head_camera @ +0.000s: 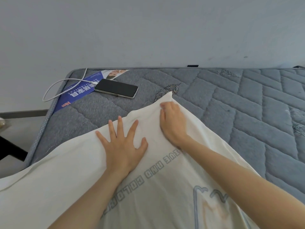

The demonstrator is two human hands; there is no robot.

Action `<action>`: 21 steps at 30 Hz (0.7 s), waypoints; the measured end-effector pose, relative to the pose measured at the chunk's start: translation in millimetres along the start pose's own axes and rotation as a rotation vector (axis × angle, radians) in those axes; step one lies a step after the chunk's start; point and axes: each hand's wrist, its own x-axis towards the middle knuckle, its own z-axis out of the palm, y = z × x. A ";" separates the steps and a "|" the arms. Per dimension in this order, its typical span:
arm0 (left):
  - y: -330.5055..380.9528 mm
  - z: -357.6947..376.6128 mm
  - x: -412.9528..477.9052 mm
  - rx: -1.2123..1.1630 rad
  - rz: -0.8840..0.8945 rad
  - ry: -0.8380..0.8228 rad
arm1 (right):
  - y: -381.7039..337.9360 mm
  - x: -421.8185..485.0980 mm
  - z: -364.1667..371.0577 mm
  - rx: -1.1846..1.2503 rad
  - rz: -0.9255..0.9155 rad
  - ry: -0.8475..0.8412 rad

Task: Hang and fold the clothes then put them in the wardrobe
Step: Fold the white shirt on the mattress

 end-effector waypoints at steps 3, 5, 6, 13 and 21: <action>-0.3 1.3 0.0 0.006 -0.002 -0.006 | 10.1 2.6 8.3 -0.079 -0.005 -0.231; -0.9 2.4 0.6 0.012 -0.004 -0.011 | 12.8 19.3 12.7 -0.141 -0.006 -0.353; -1.2 2.8 1.1 0.016 -0.004 -0.018 | 13.9 24.8 15.7 -0.192 -0.013 -0.379; -8.3 -9.6 7.6 -0.084 0.024 -0.249 | 8.5 12.4 18.7 -0.362 -0.004 -0.401; -55.5 -79.9 -25.8 -0.494 0.066 -0.488 | -3.2 -75.3 -42.1 -0.014 0.038 -0.541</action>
